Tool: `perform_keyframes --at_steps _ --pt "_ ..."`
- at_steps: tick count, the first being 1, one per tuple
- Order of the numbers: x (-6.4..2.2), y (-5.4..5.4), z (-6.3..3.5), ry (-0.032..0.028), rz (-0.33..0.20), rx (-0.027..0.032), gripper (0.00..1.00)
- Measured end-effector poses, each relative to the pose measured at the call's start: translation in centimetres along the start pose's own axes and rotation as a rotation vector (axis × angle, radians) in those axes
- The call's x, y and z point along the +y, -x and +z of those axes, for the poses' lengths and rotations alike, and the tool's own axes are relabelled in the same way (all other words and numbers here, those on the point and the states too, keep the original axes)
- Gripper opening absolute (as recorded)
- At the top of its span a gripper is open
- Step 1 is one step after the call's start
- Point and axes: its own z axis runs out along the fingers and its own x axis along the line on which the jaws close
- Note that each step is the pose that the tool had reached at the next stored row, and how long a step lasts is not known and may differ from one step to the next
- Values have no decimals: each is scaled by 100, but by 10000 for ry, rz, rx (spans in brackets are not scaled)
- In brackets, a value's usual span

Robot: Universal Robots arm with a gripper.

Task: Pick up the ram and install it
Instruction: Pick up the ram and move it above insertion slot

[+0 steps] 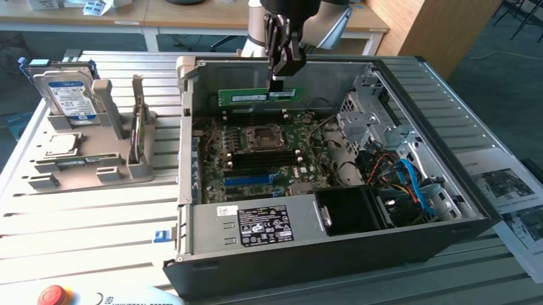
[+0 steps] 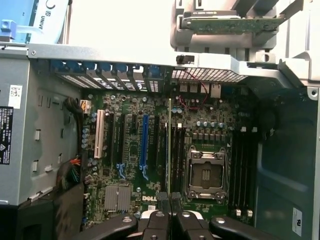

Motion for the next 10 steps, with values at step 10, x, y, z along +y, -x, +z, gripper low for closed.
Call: perform_keyframes --at_steps 10 --pt "-6 2 182 0 0 -3 11"
